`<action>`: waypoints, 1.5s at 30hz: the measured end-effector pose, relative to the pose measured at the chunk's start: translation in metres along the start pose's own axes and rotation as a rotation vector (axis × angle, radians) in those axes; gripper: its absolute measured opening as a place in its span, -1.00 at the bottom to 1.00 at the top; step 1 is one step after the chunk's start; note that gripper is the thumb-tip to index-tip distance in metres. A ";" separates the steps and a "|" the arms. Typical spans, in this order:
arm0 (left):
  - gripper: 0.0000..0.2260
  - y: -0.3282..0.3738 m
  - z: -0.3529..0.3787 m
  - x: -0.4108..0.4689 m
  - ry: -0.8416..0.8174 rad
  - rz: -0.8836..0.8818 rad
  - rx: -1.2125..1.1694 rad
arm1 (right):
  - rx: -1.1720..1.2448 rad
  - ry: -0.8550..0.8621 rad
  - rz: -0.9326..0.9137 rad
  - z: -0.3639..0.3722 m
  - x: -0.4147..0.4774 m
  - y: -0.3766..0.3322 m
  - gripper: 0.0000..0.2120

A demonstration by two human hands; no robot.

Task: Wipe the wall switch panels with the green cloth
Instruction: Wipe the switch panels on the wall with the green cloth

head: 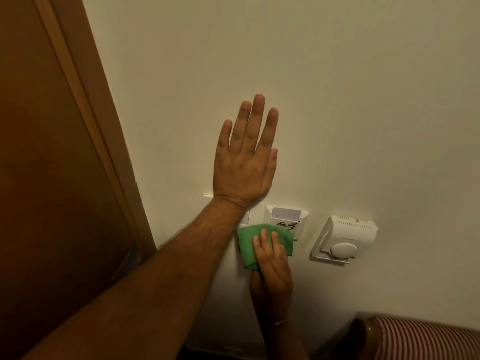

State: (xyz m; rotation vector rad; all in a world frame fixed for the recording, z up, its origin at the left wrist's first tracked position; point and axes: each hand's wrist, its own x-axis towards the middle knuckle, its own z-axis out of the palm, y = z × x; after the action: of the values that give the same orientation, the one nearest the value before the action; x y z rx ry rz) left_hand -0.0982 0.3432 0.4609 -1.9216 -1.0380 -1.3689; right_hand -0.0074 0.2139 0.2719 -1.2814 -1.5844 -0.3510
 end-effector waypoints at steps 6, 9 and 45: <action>-0.40 -0.001 0.001 0.000 0.007 0.014 -0.019 | -0.042 0.095 0.058 -0.017 -0.007 0.022 -0.47; -0.40 -0.002 0.000 0.000 0.006 0.010 -0.034 | -0.018 0.147 0.135 -0.016 -0.010 0.024 -0.51; -0.40 -0.003 0.004 -0.002 0.025 0.037 0.038 | -0.010 0.279 0.256 -0.009 0.000 0.015 -0.42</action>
State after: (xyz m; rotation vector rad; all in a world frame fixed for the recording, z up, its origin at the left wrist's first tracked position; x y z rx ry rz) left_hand -0.0991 0.3475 0.4580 -1.8828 -1.0049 -1.3400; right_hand 0.0100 0.2132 0.2707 -1.3602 -1.1719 -0.3585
